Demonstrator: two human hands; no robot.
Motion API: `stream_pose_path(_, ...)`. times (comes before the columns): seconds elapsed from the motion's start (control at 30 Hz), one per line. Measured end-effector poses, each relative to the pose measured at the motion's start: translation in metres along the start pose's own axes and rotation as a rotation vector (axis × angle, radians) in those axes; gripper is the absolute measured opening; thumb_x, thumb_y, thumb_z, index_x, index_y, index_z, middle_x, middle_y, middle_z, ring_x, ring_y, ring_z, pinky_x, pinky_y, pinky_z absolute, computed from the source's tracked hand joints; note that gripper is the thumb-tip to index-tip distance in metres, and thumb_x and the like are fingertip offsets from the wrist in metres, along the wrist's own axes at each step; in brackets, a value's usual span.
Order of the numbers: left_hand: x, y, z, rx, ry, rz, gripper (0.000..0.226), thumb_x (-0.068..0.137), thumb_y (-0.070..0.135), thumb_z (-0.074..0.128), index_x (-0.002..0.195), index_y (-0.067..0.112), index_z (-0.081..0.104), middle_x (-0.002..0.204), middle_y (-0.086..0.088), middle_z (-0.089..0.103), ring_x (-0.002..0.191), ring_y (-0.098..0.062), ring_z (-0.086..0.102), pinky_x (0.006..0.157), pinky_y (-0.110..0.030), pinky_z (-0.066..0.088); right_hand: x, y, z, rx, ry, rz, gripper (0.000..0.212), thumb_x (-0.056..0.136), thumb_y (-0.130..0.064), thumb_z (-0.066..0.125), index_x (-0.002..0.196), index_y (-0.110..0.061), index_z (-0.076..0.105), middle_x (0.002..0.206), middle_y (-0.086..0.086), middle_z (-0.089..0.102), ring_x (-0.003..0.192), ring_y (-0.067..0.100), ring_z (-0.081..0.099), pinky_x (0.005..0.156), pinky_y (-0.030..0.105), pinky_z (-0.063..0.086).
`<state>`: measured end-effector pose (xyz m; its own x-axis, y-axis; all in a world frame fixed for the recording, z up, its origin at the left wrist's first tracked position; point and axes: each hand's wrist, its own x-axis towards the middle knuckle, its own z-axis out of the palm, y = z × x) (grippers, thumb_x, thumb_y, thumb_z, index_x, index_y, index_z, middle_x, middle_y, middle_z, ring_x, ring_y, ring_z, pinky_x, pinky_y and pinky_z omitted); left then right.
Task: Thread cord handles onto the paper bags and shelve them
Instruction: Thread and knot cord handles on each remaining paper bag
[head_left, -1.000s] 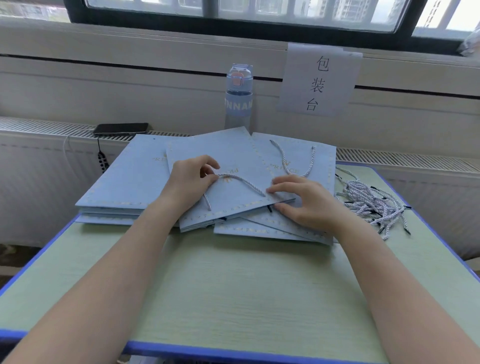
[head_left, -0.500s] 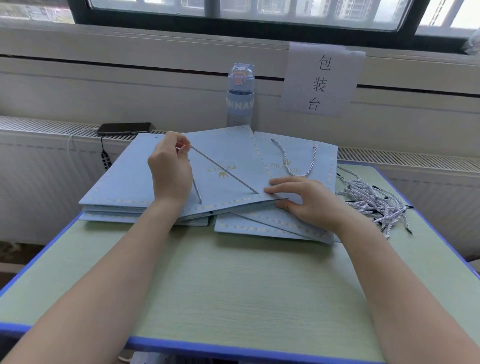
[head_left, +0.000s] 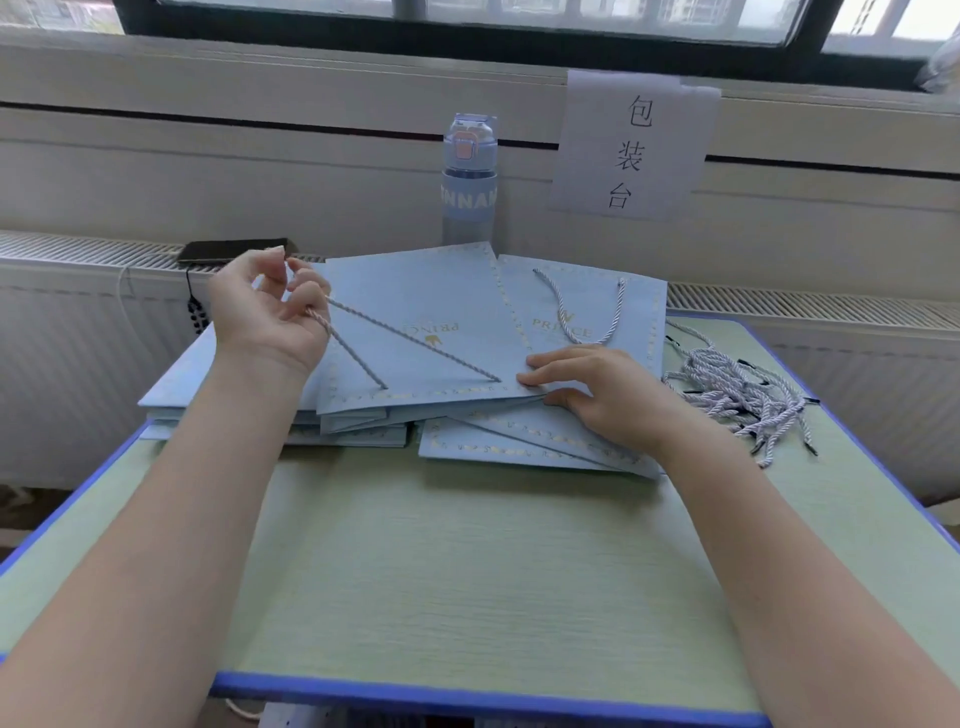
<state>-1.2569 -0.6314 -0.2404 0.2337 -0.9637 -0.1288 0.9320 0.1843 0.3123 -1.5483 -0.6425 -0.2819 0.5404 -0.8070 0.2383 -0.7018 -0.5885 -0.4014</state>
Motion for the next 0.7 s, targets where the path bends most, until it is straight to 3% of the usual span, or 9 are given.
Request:
stream_pose_path(0.1,0.000,-0.001,-0.002,-0.016,0.043,0.040,0.014,0.063,-0.002,0.049,0.068,0.010,0.042,0.070,-0.006,0.043,0.050,-0.012,0.035,0.034,-0.014,0.021,0.001,0.004,0.003,0.009,0.013,0.004,0.032,0.091,-0.010,0.058,0.115,-0.030,0.068,0.129,-0.010,0.059,0.123,0.013,0.050,0.107,0.035,0.035)
stream_pose_path(0.17,-0.001,0.002,0.000,0.144,0.074,0.098,0.011,0.078,0.003,0.045,0.073,0.011,0.041,0.072,-0.003,0.046,0.049,-0.011,0.038,0.035,-0.015,0.019,0.001,0.007,0.004,0.015,0.020,0.002,0.032,0.092,-0.012,0.058,0.114,-0.034,0.068,0.128,-0.013,0.059,0.123,0.012,0.050,0.106,0.038,0.036)
stream_pose_path(0.3,-0.005,0.005,0.004,0.896,0.035,0.392,0.011,0.088,0.018,0.048,0.078,0.022,0.050,0.075,0.009,0.052,0.055,-0.008,0.042,0.041,-0.019,0.022,0.001,0.009,0.004,0.035,0.030,0.010,0.031,0.092,-0.014,0.058,0.115,-0.033,0.067,0.129,-0.014,0.058,0.124,0.010,0.048,0.108,0.034,0.034)
stream_pose_path(0.37,-0.007,0.000,0.000,1.442,-0.024,0.660,0.009,0.087,0.021,0.053,0.078,0.021,0.055,0.068,0.009,0.051,0.057,-0.007,0.044,0.050,-0.019,0.032,0.001,0.008,0.004,0.041,0.034,0.003,0.031,0.092,-0.014,0.058,0.115,-0.033,0.067,0.129,-0.014,0.058,0.124,0.009,0.048,0.108,0.033,0.034)
stream_pose_path(0.43,-0.008,-0.006,-0.004,1.775,-0.037,0.918,0.016,0.089,0.021,0.054,0.077,0.013,0.058,0.060,0.012,0.049,0.054,-0.006,0.045,0.057,-0.018,0.034,0.001,0.008,0.005,0.042,0.037,0.002,0.031,0.092,-0.014,0.058,0.115,-0.032,0.067,0.129,-0.014,0.058,0.124,0.009,0.048,0.108,0.032,0.034)
stream_pose_path(0.5,-0.006,-0.009,-0.005,1.800,-0.033,0.991,0.027,0.090,0.025,0.053,0.073,0.007,0.061,0.056,0.013,0.049,0.050,-0.006,0.045,0.059,-0.021,0.033,0.000,0.007,0.004,0.031,0.036,-0.002,0.031,0.092,-0.014,0.058,0.115,-0.032,0.067,0.129,-0.013,0.058,0.124,0.009,0.048,0.108,0.031,0.034)
stream_pose_path(0.6,-0.003,-0.003,-0.004,1.582,-0.106,0.834,0.032,0.091,0.032,0.047,0.069,0.015,0.063,0.054,0.013,0.054,0.046,-0.003,0.043,0.056,-0.024,0.037,0.001,0.008,0.004,0.022,0.042,-0.013,0.031,0.092,-0.013,0.058,0.115,-0.032,0.067,0.129,-0.012,0.058,0.123,0.010,0.049,0.108,0.033,0.036)
stream_pose_path(0.7,-0.006,-0.002,-0.004,1.553,-0.286,0.677,0.033,0.080,0.049,0.043,0.075,0.024,0.064,0.071,0.014,0.062,0.063,0.000,0.051,0.068,-0.030,0.042,0.000,0.012,0.007,-0.004,0.138,-0.052,0.030,0.091,-0.006,0.059,0.113,-0.024,0.070,0.120,-0.004,0.066,0.114,0.016,0.058,0.098,0.039,0.046)
